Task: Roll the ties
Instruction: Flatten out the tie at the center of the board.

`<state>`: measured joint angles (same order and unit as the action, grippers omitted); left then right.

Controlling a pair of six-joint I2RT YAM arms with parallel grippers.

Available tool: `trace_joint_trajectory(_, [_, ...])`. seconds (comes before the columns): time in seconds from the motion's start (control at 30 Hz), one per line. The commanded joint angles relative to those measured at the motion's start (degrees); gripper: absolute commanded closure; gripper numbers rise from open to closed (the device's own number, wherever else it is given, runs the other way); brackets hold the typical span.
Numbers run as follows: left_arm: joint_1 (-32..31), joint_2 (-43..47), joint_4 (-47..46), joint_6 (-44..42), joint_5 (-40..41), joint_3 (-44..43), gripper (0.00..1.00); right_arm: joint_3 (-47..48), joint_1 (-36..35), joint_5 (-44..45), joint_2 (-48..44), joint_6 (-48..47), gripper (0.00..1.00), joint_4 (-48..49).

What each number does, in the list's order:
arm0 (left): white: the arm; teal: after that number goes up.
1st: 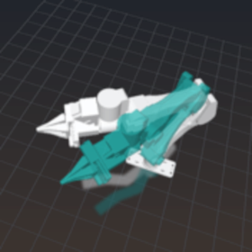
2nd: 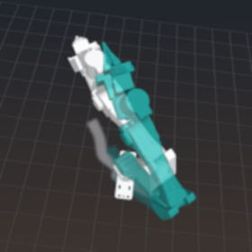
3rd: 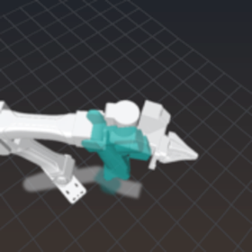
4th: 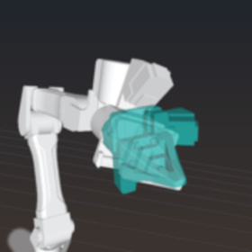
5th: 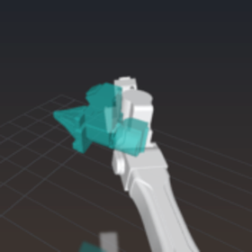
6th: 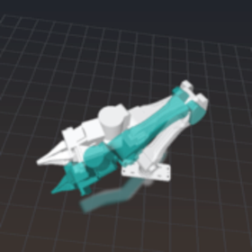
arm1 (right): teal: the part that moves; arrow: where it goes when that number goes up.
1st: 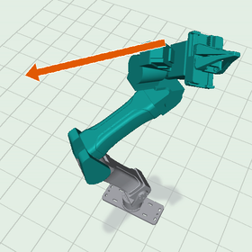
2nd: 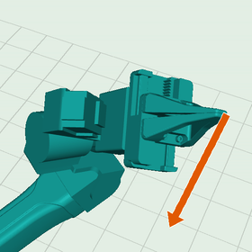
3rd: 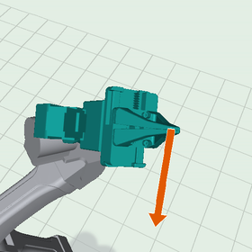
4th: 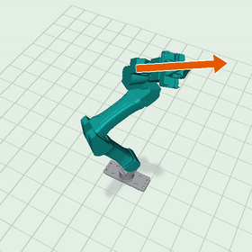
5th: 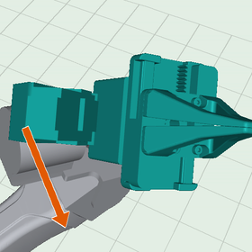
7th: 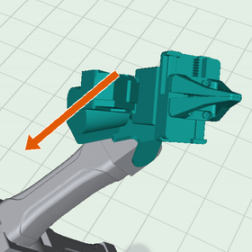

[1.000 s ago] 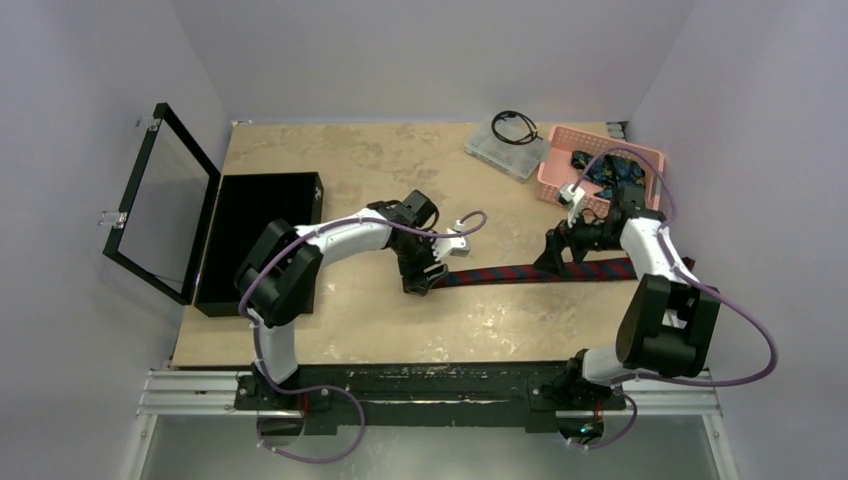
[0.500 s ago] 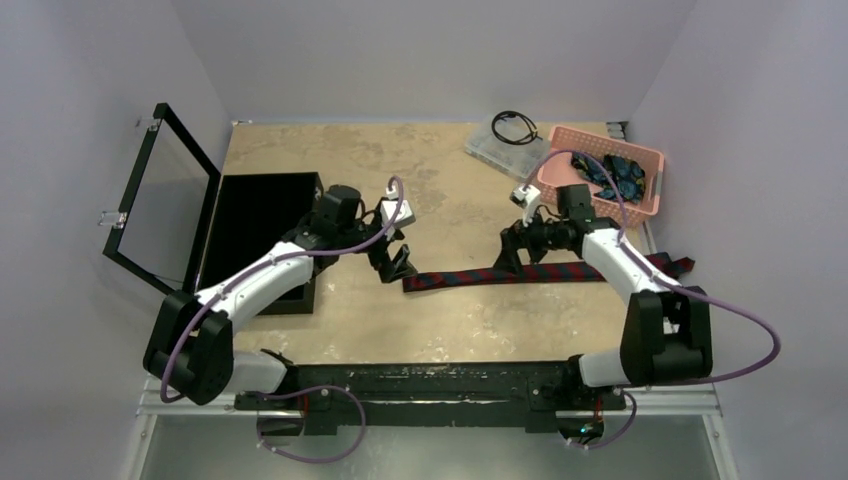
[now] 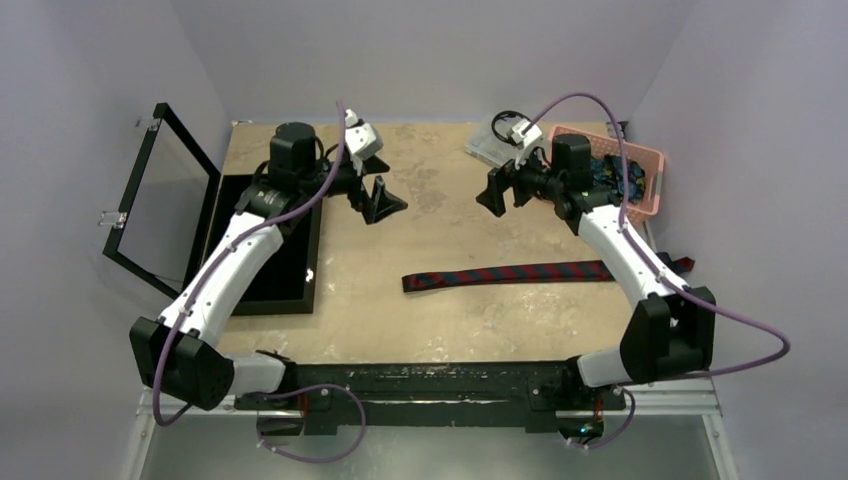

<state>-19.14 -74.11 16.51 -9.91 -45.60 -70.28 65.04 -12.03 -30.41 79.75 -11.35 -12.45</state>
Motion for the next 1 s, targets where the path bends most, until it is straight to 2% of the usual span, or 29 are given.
trace_joint_trajectory(0.0, [0.42,-3.59,8.25,2.25,5.16,-8.26,0.0,1.55,-0.18,-8.99,2.95,4.12,0.02,-5.14])
trace_joint_trajectory(0.07, [0.42,-1.61,5.36,-0.16,6.73,-3.06,0.0,-0.61,-0.4,-9.36,2.75,6.98,0.02,-3.16])
trace_joint_trajectory(0.17, [0.25,1.99,2.23,-3.32,6.43,5.26,0.0,-1.93,-0.93,-11.59,4.55,7.38,0.02,-5.2])
trace_joint_trajectory(0.27, [0.23,4.68,-1.64,-1.96,4.72,13.78,0.0,-5.04,-1.31,-15.17,5.85,9.18,0.02,-4.42])
trace_joint_trajectory(0.37, [-0.02,9.87,-18.19,0.51,-1.78,29.0,0.0,-7.94,-1.71,-19.81,7.84,10.83,0.02,-3.05])
trace_joint_trajectory(0.4, [-0.29,10.06,-22.97,0.76,-4.41,32.17,0.0,-8.51,-1.9,-21.33,8.99,10.88,0.05,-3.04])
trace_joint_trajectory(0.43, [-0.91,9.21,-22.14,-0.54,-5.34,33.14,0.0,-9.0,-2.0,-22.78,10.34,10.91,0.11,-3.1])
trace_joint_trajectory(0.53, [-3.48,6.87,-25.2,-4.76,-1.79,36.38,0.01,-10.75,-2.43,-24.79,14.31,11.75,0.29,-2.26])
trace_joint_trajectory(0.63, [-6.09,3.91,-28.03,-5.91,2.0,37.26,0.06,-12.61,-3.17,-24.98,17.52,15.4,0.51,1.76])
trace_joint_trajectory(0.73, [-9.42,0.23,-31.71,-6.84,4.71,38.81,0.12,-13.5,-4.05,-24.32,18.94,17.27,0.59,4.31])
trace_joint_trajectory(0.83, [-12.65,-2.61,-34.0,-12.21,7.73,40.68,0.17,-13.53,-4.71,-23.89,19.56,17.59,0.66,5.22])
trace_joint_trajectory(0.97, [-13.09,-3.81,-40.84,-12.04,10.86,42.98,0.22,-13.88,-6.06,-23.92,19.39,19.21,0.74,8.03])
